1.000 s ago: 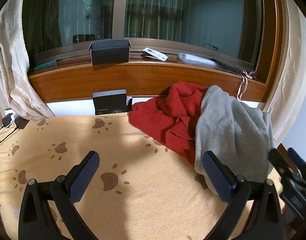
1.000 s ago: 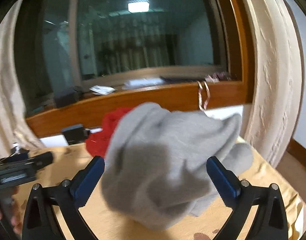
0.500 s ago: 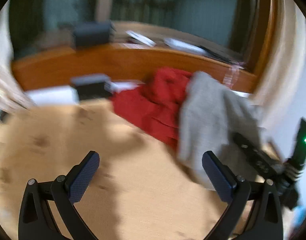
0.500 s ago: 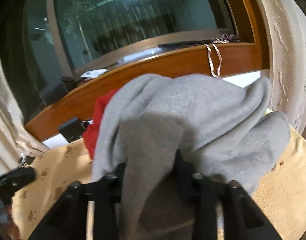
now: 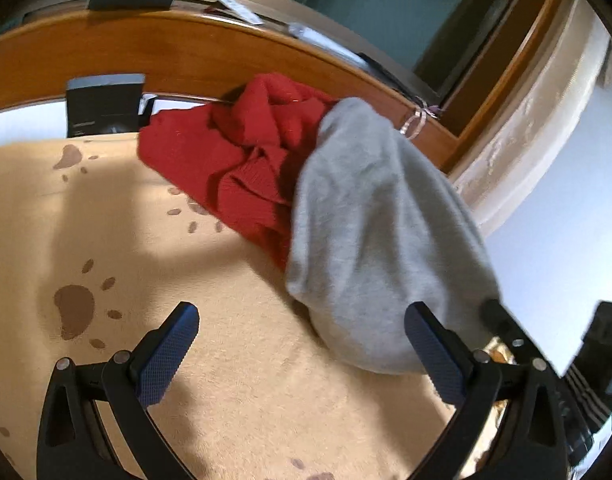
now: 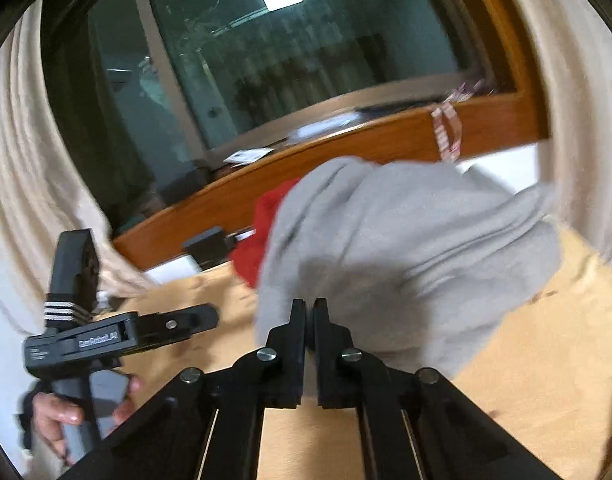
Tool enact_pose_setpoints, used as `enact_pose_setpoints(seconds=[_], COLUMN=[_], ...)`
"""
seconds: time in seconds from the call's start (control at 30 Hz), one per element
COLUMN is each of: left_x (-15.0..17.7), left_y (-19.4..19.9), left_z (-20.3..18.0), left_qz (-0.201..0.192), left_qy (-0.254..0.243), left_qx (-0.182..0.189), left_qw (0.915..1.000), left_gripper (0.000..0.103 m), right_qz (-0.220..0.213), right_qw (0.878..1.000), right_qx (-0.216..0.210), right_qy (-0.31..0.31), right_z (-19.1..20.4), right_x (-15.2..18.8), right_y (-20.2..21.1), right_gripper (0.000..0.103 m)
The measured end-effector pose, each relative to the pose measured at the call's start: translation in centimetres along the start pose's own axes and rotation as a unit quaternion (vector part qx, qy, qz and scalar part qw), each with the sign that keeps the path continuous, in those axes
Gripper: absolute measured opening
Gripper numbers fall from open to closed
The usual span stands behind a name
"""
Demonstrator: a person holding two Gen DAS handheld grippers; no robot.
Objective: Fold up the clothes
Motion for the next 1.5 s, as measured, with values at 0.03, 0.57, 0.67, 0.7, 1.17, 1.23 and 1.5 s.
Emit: enact_pose_setpoints(seconds=[0.03,0.57,0.67,0.7,1.17,1.23,1.5], left_x=[0.0,-3.0,-3.0,-2.9,-2.4,-1.9,3.8], left_y=[0.0,-6.3,-6.7,-6.8,-4.2,-2.7,5.2], left_z=[0.4,0.9,0.6,0.5,-2.8,-4.9,-14.0], left_qz=[-0.004,0.055,0.065,0.068,0.091,0.086,0.060], left_qy=[0.004,0.035,0.040,0.041,0.045,0.004,-0.214], left_qx=[-0.007,0.073,0.095,0.102,0.315,0.352,0.429], left_qw=[1.0000,0.9952,0.9926,0.9916,0.9438,0.9318,0.8754], left_gripper=[0.103,0.074,0.054,0.051,0.013,0.013,0.013], right_qz=[-0.009,-0.076,-0.063,-0.061,-0.096,-0.113,-0.182], right_qw=[1.000,0.992,0.993,0.993,0.989,0.985,0.963], right_qx=[0.008,0.088,0.070,0.068,0.078,0.089,0.134], right_qy=[-0.004,-0.047,-0.071,-0.072,-0.076,-0.091,-0.147], right_z=[-0.4,-4.9,-5.2,-5.2,-5.0,-5.7,-8.7], right_x=[-0.2,-0.5,-0.2,-0.2,-0.7,-0.9,-1.6], right_y=[0.2,2.1,1.7,1.7,3.2,4.0,7.7], right_gripper=[0.005,0.093,0.093,0.093,0.093,0.093,0.093])
Point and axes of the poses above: each gripper's, at about its wrist camera, not at the fingertips, and y roughly against the way its jaws point, z to its left, x to its underside, the point moved 8 cm from there along -y, roughly the way its jaws point, and after that the axes turned 4 degrees about z, right-handed, at the moved point
